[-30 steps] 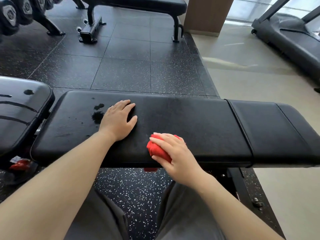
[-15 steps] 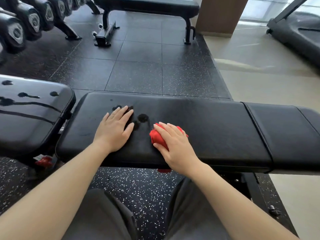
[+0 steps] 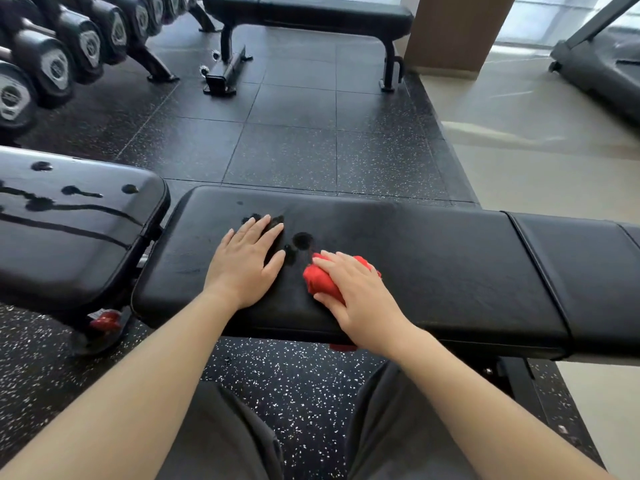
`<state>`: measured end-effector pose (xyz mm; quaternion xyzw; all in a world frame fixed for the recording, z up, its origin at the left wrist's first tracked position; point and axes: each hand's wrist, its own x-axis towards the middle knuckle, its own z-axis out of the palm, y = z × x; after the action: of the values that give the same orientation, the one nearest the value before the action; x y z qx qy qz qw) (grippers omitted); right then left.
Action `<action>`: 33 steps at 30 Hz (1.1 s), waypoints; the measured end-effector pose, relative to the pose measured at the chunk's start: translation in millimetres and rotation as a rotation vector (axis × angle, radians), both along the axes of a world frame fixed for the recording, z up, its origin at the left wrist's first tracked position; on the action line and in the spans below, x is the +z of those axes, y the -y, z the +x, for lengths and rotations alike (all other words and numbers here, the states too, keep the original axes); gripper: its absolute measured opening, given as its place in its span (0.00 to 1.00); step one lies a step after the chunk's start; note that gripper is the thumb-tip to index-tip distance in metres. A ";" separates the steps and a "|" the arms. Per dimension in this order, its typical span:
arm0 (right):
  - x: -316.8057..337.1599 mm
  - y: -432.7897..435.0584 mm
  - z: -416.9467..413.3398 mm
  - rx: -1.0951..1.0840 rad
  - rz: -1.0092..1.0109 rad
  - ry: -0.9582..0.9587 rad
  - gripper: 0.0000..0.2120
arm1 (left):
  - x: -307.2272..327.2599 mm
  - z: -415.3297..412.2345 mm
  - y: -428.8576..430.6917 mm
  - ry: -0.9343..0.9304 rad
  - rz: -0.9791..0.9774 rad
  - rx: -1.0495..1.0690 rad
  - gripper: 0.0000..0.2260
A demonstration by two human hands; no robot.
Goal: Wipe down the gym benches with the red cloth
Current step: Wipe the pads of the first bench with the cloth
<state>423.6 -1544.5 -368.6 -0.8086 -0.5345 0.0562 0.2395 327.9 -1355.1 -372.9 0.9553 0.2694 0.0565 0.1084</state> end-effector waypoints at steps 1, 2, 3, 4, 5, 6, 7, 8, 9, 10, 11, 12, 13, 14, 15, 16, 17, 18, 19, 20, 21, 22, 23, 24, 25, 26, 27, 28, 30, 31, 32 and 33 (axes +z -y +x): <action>-0.4 0.9 -0.6 0.000 -0.002 0.001 0.26 | -0.1 0.4 -0.5 0.004 0.000 0.002 0.23; -0.1 -1.9 1.7 -0.004 -0.002 -0.001 0.26 | -0.3 1.1 -0.9 0.010 -0.001 0.004 0.23; 0.6 -7.6 5.5 -0.007 -0.001 -0.002 0.26 | -0.3 1.4 -1.1 0.014 -0.002 0.006 0.23; 1.4 -15.5 10.7 -0.012 -0.001 -0.003 0.25 | -0.4 1.5 -1.3 0.017 -0.003 0.007 0.23; 2.2 -24.7 16.3 -0.022 -0.005 -0.003 0.24 | -0.3 1.5 -1.6 0.018 -0.003 0.007 0.23; 2.0 -33.9 21.9 -0.038 -0.013 -0.008 0.24 | -0.5 1.2 -1.4 0.018 -0.004 0.008 0.23; 1.9 -42.2 26.2 -0.056 -0.024 -0.013 0.24 | -0.4 0.8 -0.9 0.018 -0.004 0.009 0.23; 2.3 -48.3 27.8 -0.075 -0.029 -0.016 0.24 | -0.4 0.4 -0.3 0.020 -0.006 0.010 0.23; 3.2 -51.1 26.8 -0.089 -0.029 -0.015 0.24 | -0.3 0.0 0.3 0.021 -0.007 0.010 0.23; 3.4 -50.8 24.1 -0.095 -0.032 -0.013 0.24 | -0.2 -0.4 0.5 0.021 -0.007 0.011 0.23; 4.1 -46.7 20.3 -0.089 -0.033 -0.009 0.24 | -0.1 -0.7 0.6 0.023 -0.008 0.011 0.23; 4.1 -39.8 16.0 -0.074 -0.032 -0.004 0.24 | -0.2 -0.6 0.7 0.026 -0.009 0.012 0.23; 3.1 -31.9 11.8 -0.054 -0.031 0.003 0.25 | -0.2 -0.6 0.7 0.030 -0.012 0.012 0.23; 1.5 -24.2 7.7 -0.036 -0.028 0.002 0.25 | -0.5 -0.5 0.7 0.034 -0.015 0.012 0.23; 0.3 -19.1 5.3 -0.025 -0.032 0.002 0.25 | -0.6 -0.4 0.4 0.036 -0.016 0.012 0.23; 0.4 -18.3 6.1 -0.026 -0.043 0.008 0.25 | -0.8 -0.1 0.1 0.038 -0.014 0.013 0.23; 1.6 -22.3 9.2 -0.037 -0.056 0.017 0.25 | -0.8 0.2 -0.5 0.038 -0.011 0.014 0.23; 2.5 -30.5 14.3 -0.059 -0.070 0.026 0.25 | -0.6 0.9 -1.3 0.039 -0.009 0.014 0.23; 3.3 -41.6 21.4 -0.090 -0.085 0.030 0.25 | -0.3 1.4 -1.8 0.039 -0.007 0.014 0.23; 4.6 -55.1 30.0 -0.126 -0.101 0.029 0.25 | -0.2 1.6 -2.0 0.039 -0.004 0.016 0.23; 6.9 -68.6 38.0 -0.159 -0.112 0.020 0.25 | 0.1 1.4 -2.0 0.038 -0.001 0.018 0.23; 8.4 -80.7 45.3 -0.183 -0.121 0.012 0.25 | 0.3 1.3 -1.7 0.037 0.001 0.020 0.23; 9.1 -89.4 50.5 -0.197 -0.126 0.009 0.25 | 0.3 1.3 -1.2 0.039 0.001 0.022 0.23; 9.0 -93.3 52.5 -0.201 -0.125 0.012 0.25 | 0.3 1.4 -0.9 0.043 0.001 0.021 0.23; 8.6 -92.3 51.4 -0.196 -0.115 0.014 0.25 | 0.6 1.4 -1.0 0.047 0.001 0.021 0.23; 7.5 -86.9 48.1 -0.189 -0.093 0.009 0.25 | 0.7 1.6 -1.2 0.051 -0.002 0.020 0.23; 5.8 -77.4 42.2 -0.184 -0.058 0.005 0.25 | 0.9 1.5 -1.1 0.057 -0.006 0.021 0.23; 4.2 -65.4 34.7 -0.183 -0.019 0.007 0.25 | 0.7 1.6 -1.1 0.063 -0.010 0.023 0.23; 1.3 -41.1 19.2 -0.185 0.026 0.058 0.25 | 0.5 1.5 -1.4 0.073 -0.017 0.026 0.23; 0.4 -32.0 13.7 -0.184 0.032 0.088 0.26 | 0.5 1.5 -1.8 0.078 -0.018 0.026 0.23; -0.9 -26.9 11.8 -0.180 0.032 0.099 0.26 | 0.2 1.8 -2.2 0.084 -0.020 0.025 0.23; -2.1 -25.9 12.6 -0.175 0.031 0.089 0.26 | 0.1 2.0 -2.5 0.088 -0.020 0.025 0.23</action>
<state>436.3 -1518.7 -370.7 -0.8501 -0.4726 -0.0095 0.2321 330.0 -1352.6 -372.8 0.9473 0.2767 0.0971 0.1291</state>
